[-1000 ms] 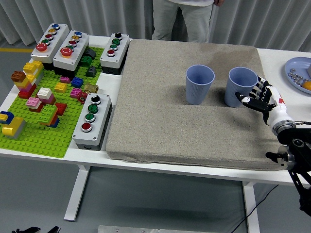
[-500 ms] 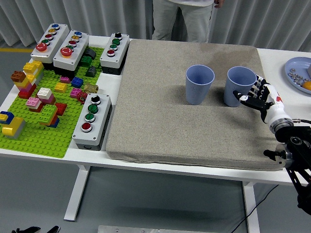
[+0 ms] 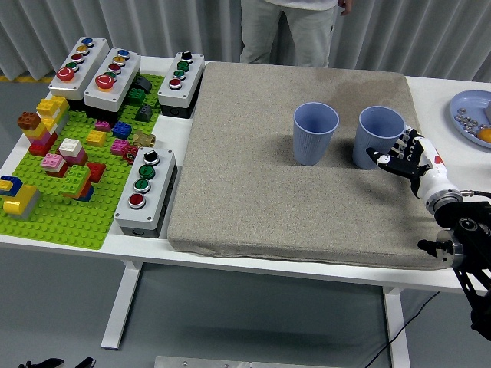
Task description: Pick cup pour cup place
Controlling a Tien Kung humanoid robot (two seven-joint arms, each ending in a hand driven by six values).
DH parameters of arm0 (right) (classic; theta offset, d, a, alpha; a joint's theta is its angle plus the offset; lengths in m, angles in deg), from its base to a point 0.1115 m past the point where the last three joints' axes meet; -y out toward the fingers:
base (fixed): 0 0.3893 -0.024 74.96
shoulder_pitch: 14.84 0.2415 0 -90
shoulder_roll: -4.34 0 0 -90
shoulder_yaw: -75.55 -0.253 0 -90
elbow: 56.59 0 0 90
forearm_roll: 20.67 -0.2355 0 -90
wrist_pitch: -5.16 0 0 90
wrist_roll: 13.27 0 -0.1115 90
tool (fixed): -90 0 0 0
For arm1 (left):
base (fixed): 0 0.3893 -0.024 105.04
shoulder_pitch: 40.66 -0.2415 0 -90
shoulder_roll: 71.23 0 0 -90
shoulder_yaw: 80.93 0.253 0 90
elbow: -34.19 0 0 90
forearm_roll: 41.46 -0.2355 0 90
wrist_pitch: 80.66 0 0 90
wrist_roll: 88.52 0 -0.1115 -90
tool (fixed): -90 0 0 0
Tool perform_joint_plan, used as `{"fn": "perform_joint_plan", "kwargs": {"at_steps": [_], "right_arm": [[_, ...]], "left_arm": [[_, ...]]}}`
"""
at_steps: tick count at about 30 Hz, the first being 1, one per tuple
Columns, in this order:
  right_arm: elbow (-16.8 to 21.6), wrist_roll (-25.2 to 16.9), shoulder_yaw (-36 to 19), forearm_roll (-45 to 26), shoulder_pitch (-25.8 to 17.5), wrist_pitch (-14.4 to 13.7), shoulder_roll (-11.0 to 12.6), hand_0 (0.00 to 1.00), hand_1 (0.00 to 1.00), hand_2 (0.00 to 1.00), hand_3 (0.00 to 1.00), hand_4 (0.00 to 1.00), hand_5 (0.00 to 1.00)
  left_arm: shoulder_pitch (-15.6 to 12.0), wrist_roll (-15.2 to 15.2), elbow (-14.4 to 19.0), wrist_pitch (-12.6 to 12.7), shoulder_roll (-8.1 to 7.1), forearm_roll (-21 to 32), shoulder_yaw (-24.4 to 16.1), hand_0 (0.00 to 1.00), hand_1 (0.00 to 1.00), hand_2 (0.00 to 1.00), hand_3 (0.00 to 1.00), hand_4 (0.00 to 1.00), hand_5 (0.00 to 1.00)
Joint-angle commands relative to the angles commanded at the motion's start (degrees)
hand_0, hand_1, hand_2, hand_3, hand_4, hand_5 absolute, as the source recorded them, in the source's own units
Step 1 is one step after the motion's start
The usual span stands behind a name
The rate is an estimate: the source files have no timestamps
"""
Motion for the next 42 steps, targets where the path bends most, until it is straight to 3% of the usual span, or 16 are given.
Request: {"fn": "perform_joint_plan", "kwargs": {"at_steps": [35,42], "right_arm": [[0.6,1.1,0.2,-0.2,-0.2,-0.8,-0.3,0.912,0.847,0.934,0.924,0.857,0.122],[0.1,0.6,0.4,-1.0,0.0,0.8,-0.5,0.92,0.865,0.967,0.929,0.857,0.12]], "left_arm": [[0.0,0.1,0.0,0.0,0.05,0.1,0.0,0.763,0.769,0.832,0.701,0.498,0.998],[0.0,0.0,0.0,0.0,0.06,0.3,0.2,0.763,0.769,0.832,0.7,0.498,0.998]]}}
